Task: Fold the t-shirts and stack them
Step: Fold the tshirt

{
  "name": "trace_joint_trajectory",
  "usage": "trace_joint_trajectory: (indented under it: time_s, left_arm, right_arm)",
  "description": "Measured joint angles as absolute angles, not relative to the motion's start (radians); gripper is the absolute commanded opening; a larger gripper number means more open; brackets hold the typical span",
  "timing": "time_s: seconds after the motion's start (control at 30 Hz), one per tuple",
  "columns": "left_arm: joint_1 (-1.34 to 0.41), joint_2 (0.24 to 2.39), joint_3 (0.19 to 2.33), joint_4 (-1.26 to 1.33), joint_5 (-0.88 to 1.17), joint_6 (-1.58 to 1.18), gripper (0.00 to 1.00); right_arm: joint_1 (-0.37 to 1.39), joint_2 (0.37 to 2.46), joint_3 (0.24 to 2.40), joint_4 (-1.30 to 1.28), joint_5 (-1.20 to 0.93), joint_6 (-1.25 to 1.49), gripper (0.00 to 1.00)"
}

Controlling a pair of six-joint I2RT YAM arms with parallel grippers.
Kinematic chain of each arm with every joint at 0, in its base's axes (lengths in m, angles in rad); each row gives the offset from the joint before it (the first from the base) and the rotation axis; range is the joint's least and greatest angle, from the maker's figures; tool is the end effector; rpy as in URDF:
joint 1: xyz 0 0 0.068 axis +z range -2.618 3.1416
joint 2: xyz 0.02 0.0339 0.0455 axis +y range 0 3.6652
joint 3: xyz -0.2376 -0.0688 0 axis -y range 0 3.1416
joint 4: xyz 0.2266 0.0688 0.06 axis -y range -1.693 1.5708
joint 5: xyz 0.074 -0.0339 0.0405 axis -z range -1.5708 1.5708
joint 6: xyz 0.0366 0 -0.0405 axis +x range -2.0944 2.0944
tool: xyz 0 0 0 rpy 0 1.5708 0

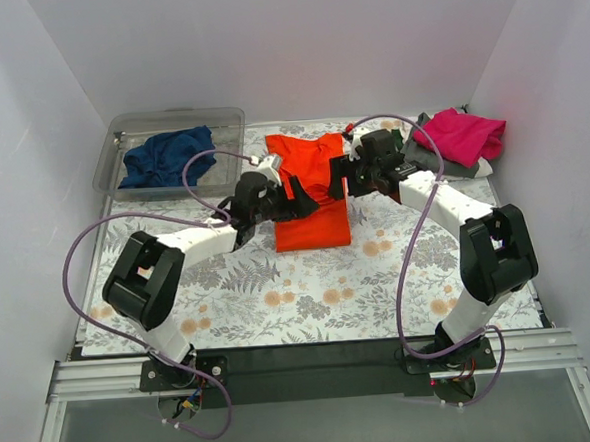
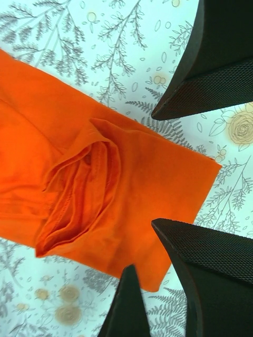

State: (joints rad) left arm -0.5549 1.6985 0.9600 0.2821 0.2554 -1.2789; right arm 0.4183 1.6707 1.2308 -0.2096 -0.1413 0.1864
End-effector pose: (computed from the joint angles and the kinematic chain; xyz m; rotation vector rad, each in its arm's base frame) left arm 0.2981 -0.1956 0.1928 -0.6458 2.2278 -1.3240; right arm 0.3288 0.1518 0.2410 -0.3397 2.2314 0.4857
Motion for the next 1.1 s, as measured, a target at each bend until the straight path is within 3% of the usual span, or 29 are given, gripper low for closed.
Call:
trace_joint_trajectory:
  time_s: [0.37, 0.83, 1.1]
  left_arm:
    - [-0.654, 1.86, 0.901, 0.353, 0.234, -1.295, 0.67]
    - [-0.736, 1.861, 0.742, 0.64, 0.142, -1.298, 0.65]
    - [-0.781, 1.857, 0.692, 0.716, 0.097, -1.303, 0.65]
  right_arm:
    - [0.419, 1.668, 1.183, -0.216, -0.139, 0.183, 0.69]
    - [0.463, 1.672, 1.171, -0.215, -0.225, 0.184, 0.68]
    - [0.528, 1.779, 1.189, -0.209, -0.318, 0.188, 0.67]
